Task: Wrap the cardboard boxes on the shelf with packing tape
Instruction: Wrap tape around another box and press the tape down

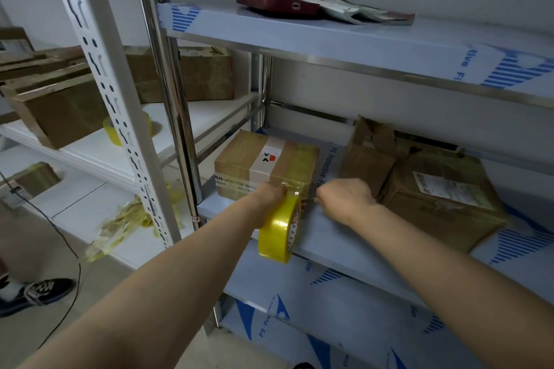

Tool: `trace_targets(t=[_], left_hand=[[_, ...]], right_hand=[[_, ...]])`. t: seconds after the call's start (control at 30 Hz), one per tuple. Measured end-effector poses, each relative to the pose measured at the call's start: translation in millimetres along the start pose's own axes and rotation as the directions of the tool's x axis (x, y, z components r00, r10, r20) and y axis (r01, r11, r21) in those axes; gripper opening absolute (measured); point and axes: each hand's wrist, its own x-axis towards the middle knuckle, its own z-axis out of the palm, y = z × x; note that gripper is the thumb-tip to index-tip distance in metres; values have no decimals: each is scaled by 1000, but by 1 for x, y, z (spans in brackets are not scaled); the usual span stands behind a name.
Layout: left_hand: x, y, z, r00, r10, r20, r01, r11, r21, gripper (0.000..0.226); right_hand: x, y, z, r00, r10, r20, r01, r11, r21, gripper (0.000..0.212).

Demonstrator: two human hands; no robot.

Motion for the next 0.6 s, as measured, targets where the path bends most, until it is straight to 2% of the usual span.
trace_targets(t=[0.13,0.23,0.4,0.47,0.53,0.6], left_hand=[[1,-3,0,1000,-7,-2,7,1000,1,42],[-2,-3,-1,1000,-8,-12,8,1000,0,42],[-3,-1,0,999,-17,-32,18,999,34,41],[-3,-1,0,999,-24,-26,25,999,43,40],[-3,-1,1,999,-22,-31,24,999,47,40],[-3,-1,2,999,-13,-43,15,999,46,39]], right_hand=[[-8,33,32,972,141,190,-200,919,341,21],[-13,50,70,948,121,293,-255,842,475,26],[-20,55,108,953,172,249,-297,688,662,34],[-20,52,107,953,178,245,-296,714,634,27],[-16,47,89,972,210,108,-233,777,585,19],[-5,36,63,948,261,-184,-87,766,637,25]])
